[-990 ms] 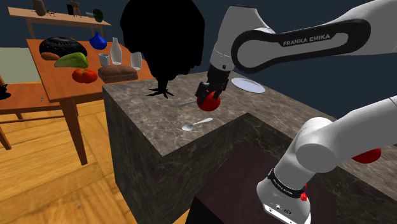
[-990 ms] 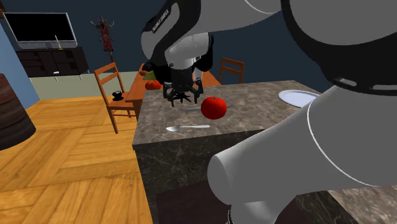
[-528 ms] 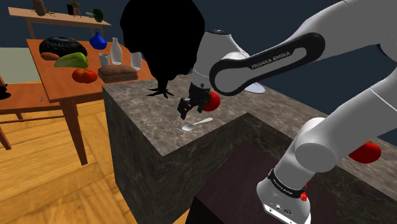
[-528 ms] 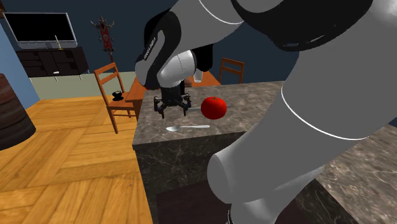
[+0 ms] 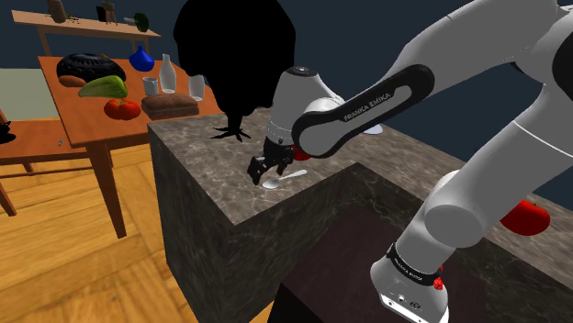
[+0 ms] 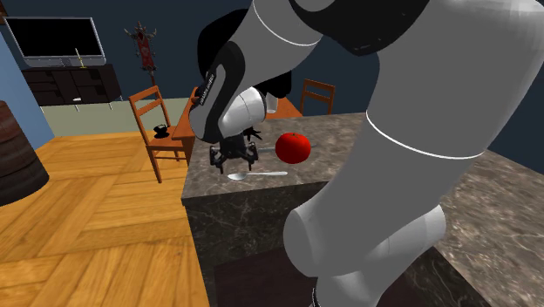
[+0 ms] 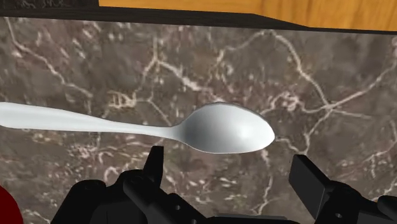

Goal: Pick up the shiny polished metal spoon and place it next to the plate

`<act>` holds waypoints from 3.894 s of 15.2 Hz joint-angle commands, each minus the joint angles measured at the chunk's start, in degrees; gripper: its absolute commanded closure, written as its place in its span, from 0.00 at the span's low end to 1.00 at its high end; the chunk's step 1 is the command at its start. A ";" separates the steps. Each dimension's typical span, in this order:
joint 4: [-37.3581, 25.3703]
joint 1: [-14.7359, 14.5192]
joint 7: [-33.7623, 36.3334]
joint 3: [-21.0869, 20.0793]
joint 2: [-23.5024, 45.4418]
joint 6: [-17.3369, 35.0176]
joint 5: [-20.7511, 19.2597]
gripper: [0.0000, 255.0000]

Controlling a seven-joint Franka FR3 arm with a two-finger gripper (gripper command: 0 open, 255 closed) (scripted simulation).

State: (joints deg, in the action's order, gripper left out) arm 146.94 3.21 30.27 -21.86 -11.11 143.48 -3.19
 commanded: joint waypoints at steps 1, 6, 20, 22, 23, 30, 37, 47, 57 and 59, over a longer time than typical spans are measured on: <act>0.32 0.29 0.62 -0.21 1.17 1.44 -0.78 0.00; 0.32 0.28 0.62 -0.20 1.17 1.44 -0.78 0.00; 0.06 0.14 0.22 -0.07 0.51 0.57 -0.31 1.00; -0.50 -0.14 -0.51 0.19 -0.76 -1.17 0.52 1.00; -0.81 -0.27 -0.85 0.32 -1.37 -2.04 0.89 1.00; -3.30 -0.99 -2.73 1.24 -5.15 -8.09 2.80 1.00; -5.70 -0.77 -5.37 3.01 -7.67 -12.85 3.59 1.00; -7.96 5.42 -20.00 13.12 -4.17 -11.13 1.58 1.00; -16.93 11.11 -33.94 21.59 4.61 -10.90 1.42 1.00; -19.50 12.05 -36.66 23.13 6.86 -11.16 1.79 1.00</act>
State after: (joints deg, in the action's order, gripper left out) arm 128.56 14.69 -5.15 0.44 -6.39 142.05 -1.47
